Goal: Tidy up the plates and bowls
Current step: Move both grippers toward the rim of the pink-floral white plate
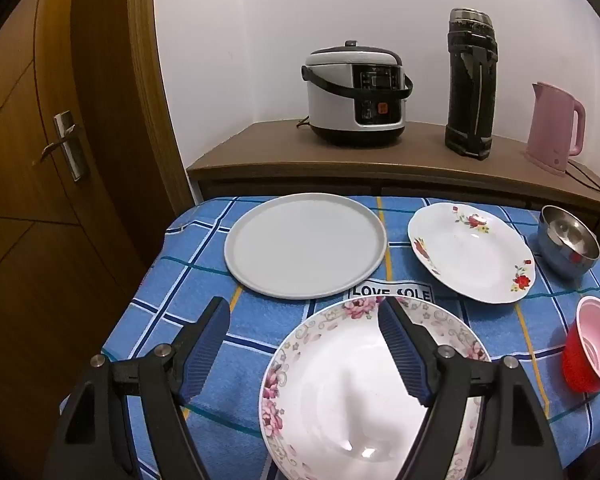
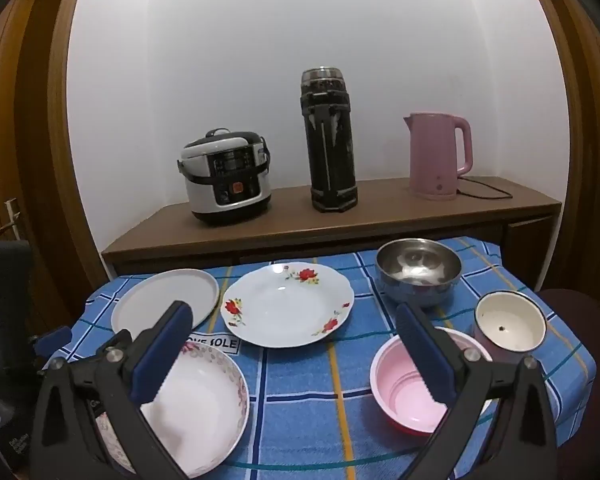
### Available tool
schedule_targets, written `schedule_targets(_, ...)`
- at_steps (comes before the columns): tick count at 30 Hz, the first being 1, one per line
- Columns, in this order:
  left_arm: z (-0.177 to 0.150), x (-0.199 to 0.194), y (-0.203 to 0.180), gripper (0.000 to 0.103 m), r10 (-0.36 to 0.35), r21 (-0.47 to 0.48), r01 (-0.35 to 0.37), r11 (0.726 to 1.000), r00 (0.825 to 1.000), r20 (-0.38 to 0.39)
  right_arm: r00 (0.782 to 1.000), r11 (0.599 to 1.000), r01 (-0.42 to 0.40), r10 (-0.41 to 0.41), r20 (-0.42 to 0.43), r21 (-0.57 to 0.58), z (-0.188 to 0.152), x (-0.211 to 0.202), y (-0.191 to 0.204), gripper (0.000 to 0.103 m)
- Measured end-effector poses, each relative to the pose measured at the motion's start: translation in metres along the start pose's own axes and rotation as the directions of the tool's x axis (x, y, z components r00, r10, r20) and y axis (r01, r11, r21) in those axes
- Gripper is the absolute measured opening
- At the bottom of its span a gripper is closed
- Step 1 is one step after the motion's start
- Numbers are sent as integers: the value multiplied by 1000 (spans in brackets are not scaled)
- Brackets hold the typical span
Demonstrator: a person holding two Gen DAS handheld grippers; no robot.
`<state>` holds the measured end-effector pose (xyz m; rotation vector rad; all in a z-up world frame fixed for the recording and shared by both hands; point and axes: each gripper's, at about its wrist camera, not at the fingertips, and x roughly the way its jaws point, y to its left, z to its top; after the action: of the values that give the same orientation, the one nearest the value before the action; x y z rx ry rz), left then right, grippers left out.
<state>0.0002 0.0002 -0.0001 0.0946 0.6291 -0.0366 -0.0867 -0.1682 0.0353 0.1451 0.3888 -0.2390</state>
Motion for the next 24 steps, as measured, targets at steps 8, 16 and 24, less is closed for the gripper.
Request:
schedule_targets(8, -11, 9, -4, 79, -3, -7, 3, 1000, 1000, -7, 1000, 1000, 4, -4, -12, -3, -1, 2, 3, 103)
schedule_targets(16, -10, 10, 2, 79, -6, -8, 6, 1000, 999, -37, 1000, 1000, 4, -4, -22, -16, 1, 2, 2, 103)
schedule_targets(24, -10, 6, 5, 79, -11, -1, 11, 1000, 1000, -24, 992, 996, 73, -77, -99, -41, -4, 26, 1, 103)
